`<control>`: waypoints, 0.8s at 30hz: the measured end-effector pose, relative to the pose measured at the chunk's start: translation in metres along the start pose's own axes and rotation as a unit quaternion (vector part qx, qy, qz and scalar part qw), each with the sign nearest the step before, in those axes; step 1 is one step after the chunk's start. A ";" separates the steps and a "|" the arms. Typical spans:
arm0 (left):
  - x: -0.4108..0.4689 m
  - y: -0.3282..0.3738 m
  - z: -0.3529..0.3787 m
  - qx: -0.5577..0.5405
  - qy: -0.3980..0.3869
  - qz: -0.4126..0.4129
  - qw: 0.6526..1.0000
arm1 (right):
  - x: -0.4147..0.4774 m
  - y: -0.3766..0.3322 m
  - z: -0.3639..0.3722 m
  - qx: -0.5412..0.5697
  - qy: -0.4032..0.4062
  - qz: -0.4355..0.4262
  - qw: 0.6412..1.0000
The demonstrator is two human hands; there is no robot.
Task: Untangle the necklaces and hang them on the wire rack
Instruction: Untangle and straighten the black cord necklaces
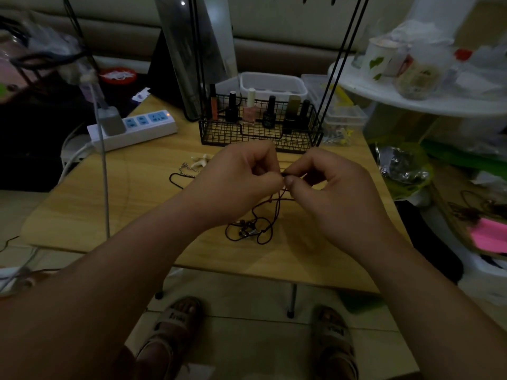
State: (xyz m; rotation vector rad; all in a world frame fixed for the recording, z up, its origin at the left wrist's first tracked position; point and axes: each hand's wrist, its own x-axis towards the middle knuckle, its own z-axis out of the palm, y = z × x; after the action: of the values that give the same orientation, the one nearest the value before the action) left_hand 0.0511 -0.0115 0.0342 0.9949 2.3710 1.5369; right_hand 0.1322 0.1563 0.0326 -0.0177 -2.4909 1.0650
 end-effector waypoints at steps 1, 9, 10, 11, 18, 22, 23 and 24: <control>0.001 0.000 -0.001 -0.027 0.000 -0.016 1.000 | 0.000 -0.001 -0.001 0.062 0.003 0.042 0.997; 0.003 0.002 0.001 -0.143 -0.020 -0.077 0.987 | -0.001 -0.007 -0.007 0.187 -0.057 0.139 0.971; 0.003 0.002 0.002 -0.138 -0.024 -0.074 0.987 | -0.002 -0.008 -0.006 0.179 -0.063 0.132 0.973; 0.002 0.002 0.002 -0.134 -0.027 -0.070 0.988 | -0.002 -0.008 -0.006 0.167 -0.064 0.126 0.976; 0.001 0.003 0.000 -0.136 -0.032 -0.084 0.987 | 0.000 -0.006 -0.010 0.179 -0.035 0.138 0.974; 0.002 0.002 0.000 -0.150 -0.033 -0.107 0.982 | 0.006 -0.005 -0.011 0.379 0.022 0.218 0.899; 0.002 0.002 0.001 -0.155 -0.034 -0.109 0.981 | 0.006 -0.004 -0.011 0.426 0.029 0.245 0.871; 0.002 0.002 0.001 -0.158 -0.034 -0.112 0.980 | 0.007 -0.005 -0.011 0.465 0.029 0.270 0.843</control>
State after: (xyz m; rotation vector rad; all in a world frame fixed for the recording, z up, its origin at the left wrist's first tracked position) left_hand 0.0511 -0.0085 0.0359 0.6753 2.0250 1.6898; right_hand 0.1310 0.1617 0.0450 -0.4689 -1.6802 2.3537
